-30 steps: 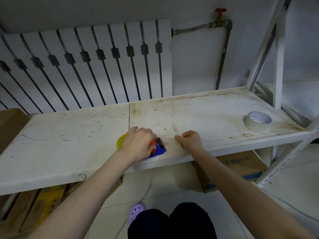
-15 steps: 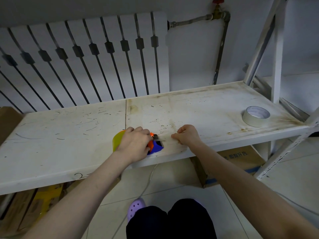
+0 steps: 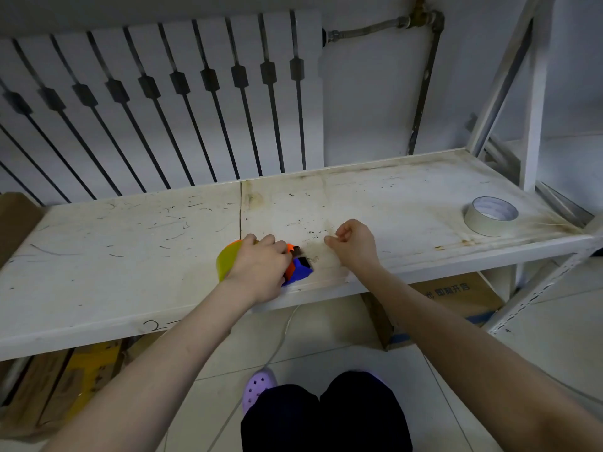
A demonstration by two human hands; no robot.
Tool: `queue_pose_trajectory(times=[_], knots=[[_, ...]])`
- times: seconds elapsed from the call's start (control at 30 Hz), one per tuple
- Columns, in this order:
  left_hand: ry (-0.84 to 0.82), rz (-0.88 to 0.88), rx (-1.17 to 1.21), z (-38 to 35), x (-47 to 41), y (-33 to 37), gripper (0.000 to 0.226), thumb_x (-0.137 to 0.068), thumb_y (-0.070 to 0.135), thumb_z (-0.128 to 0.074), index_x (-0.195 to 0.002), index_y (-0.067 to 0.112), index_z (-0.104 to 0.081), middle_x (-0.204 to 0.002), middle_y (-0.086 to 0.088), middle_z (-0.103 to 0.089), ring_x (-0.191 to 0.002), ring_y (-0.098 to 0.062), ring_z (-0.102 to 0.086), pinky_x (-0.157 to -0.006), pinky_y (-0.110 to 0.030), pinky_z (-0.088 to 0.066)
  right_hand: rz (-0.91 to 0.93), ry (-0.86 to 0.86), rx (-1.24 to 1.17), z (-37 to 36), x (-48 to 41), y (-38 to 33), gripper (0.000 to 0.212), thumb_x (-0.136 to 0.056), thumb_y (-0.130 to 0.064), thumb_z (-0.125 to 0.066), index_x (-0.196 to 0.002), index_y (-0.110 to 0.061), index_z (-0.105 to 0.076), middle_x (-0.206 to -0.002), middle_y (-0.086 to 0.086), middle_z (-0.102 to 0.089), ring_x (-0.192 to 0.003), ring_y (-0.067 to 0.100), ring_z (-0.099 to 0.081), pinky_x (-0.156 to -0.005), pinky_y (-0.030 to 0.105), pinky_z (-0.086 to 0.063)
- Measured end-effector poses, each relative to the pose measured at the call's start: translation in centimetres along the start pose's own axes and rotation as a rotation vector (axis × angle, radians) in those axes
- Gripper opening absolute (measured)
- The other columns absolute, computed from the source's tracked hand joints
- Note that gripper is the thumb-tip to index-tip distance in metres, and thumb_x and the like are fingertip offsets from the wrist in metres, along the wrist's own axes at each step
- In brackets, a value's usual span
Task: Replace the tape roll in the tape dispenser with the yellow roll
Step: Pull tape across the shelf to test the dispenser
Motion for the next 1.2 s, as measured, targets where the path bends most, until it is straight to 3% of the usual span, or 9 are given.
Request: queue_pose_trajectory(times=[0.2, 0.5, 0.67, 0.77, 0.87, 0.97, 1.1, 1.2], knots=[[-0.073, -0.083, -0.271, -0.7, 0.4, 0.9, 0.052, -0.090, 0.021, -0.053, -0.139, 0.009, -0.042, -0.134, -0.008, -0.048, -0.125, -0.028, -0.041, -0.110, -0.053, -0.022, 0.044, 0.026, -0.032, -1.1, -0.5, -0.9, 0.020, -0.080, -0.014, -0.069, -0.082, -0.011, -0.050, -0.065, -0.005, -0.046, -0.060, 0.005, -0.043, -0.058, 0.014, -0.034], [-0.071, -0.105, -0.346, -1.0, 0.4, 1.7, 0.060, -0.092, 0.023, -0.052, -0.147, 0.008, -0.032, -0.146, -0.011, -0.039, -0.135, -0.029, -0.035, -0.115, -0.058, -0.002, -0.001, -0.017, 0.034, -1.8, -1.7, 0.0, 0.020, -0.080, -0.015, -0.071, -0.083, -0.010, -0.051, -0.064, -0.004, -0.047, -0.060, 0.007, -0.044, -0.058, 0.017, -0.038], [0.036, -0.029, -0.172, -0.9, 0.4, 1.2, 0.060, -0.090, 0.016, -0.046, -0.145, -0.001, -0.028, -0.137, -0.016, -0.045, -0.126, -0.032, -0.042, -0.117, -0.054, -0.007, -0.046, -0.012, 0.026, -0.7, -1.8, 0.5, 0.022, -0.078, -0.018, -0.072, -0.085, -0.012, -0.052, -0.067, -0.005, -0.051, -0.063, 0.006, -0.047, -0.060, 0.018, -0.041], [0.070, 0.053, 0.001, -0.1, 0.1, 0.6, 0.068, -0.087, 0.028, -0.051, -0.146, 0.005, -0.026, -0.138, -0.013, -0.045, -0.128, -0.030, -0.042, -0.114, -0.049, -0.021, -0.064, -0.017, 0.028, -0.6, -1.8, 0.7, 0.023, -0.078, -0.019, -0.072, -0.086, -0.012, -0.052, -0.069, -0.006, -0.051, -0.064, 0.006, -0.047, -0.058, 0.016, -0.039], [0.092, 0.151, 0.164, 1.1, -0.6, -0.1, 0.074, -0.080, 0.049, -0.056, -0.138, 0.009, -0.035, -0.130, -0.010, -0.050, -0.119, -0.029, -0.050, -0.103, -0.043, -0.036, -0.075, -0.022, 0.041, -0.5, -1.8, 0.5, 0.023, -0.078, -0.019, -0.072, -0.088, -0.012, -0.052, -0.070, -0.006, -0.050, -0.064, 0.006, -0.047, -0.055, 0.017, -0.038], [0.028, 0.228, 0.205, 1.5, -2.2, -0.4, 0.079, -0.071, 0.064, -0.060, -0.127, 0.010, -0.046, -0.121, -0.008, -0.055, -0.111, -0.028, -0.056, -0.095, -0.042, -0.040, -0.074, -0.018, 0.058, -0.3, -1.8, 0.3, 0.023, -0.077, -0.018, -0.072, -0.088, -0.012, -0.052, -0.069, -0.006, -0.050, -0.066, 0.009, -0.048, -0.053, 0.019, -0.037], [-0.095, 0.181, 0.223, 0.7, -4.3, 0.6, 0.061, -0.067, 0.064, -0.064, -0.105, 0.016, -0.060, -0.105, -0.004, -0.060, -0.101, -0.026, -0.059, -0.091, -0.040, -0.037, -0.090, -0.031, 0.063, -0.4, -1.4, 0.3, 0.023, -0.075, -0.013, -0.071, -0.086, -0.012, -0.051, -0.069, -0.005, -0.049, -0.069, 0.015, -0.051, -0.052, 0.021, -0.040], [-0.120, 0.147, 0.187, 0.5, -5.1, 0.9, 0.046, -0.066, 0.058, -0.067, -0.090, 0.019, -0.059, -0.090, -0.001, -0.056, -0.094, -0.024, -0.058, -0.091, -0.040, -0.036, -0.095, -0.038, 0.059, -0.3, -1.2, 0.6, 0.023, -0.075, -0.014, -0.071, -0.086, -0.013, -0.051, -0.070, -0.005, -0.049, -0.069, 0.015, -0.051, -0.053, 0.021, -0.041]])
Point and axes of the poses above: each hand's wrist, its own x-axis away from the middle knuckle, its own z-axis out of the back of the hand, y = z × x, the point moved 7 cm from there along -x, towards the middle knuckle
